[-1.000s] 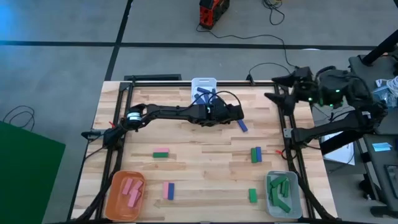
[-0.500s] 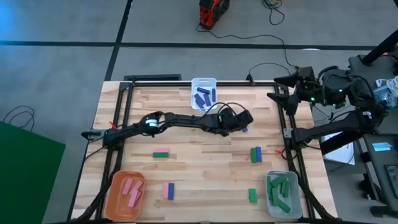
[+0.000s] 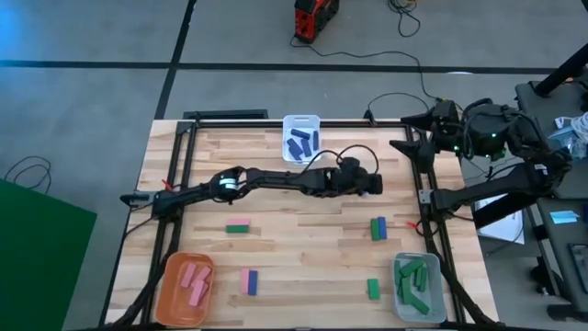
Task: Sort blocks
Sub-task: Put the blue block into the white bin
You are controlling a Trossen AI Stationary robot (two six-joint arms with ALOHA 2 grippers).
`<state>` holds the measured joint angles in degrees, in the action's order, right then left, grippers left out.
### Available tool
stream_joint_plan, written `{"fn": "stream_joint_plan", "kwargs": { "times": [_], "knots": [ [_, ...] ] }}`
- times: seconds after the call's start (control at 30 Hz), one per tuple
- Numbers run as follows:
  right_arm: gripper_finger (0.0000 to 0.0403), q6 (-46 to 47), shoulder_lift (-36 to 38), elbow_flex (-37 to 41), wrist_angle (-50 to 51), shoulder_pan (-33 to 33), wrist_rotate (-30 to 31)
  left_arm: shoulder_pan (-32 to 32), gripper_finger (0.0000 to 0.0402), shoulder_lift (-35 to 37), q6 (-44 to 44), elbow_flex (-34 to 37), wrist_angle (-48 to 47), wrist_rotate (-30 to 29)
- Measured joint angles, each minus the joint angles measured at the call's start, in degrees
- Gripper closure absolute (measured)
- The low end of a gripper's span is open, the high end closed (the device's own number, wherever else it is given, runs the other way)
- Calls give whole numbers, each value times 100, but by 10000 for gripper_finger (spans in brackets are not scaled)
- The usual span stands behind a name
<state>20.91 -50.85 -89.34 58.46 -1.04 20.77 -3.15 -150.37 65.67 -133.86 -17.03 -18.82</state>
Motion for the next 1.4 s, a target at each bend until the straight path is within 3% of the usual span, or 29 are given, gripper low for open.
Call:
{"fn": "stream_joint_plan", "kwargs": {
  "times": [0.07,0.27,0.6,1.4],
  "knots": [
    [3,0,0,0,4,0,-1,-40,379,-95,30,4,17,161],
    [3,-18,0,0,33,0,-4,-110,399,-218,377,-14,-150,176],
    [3,-101,-75,2,122,2,-6,-110,401,-240,627,-24,-875,81],
    [3,-164,-138,11,181,0,-4,-80,402,-237,495,-62,-1315,183]
  ]
}}
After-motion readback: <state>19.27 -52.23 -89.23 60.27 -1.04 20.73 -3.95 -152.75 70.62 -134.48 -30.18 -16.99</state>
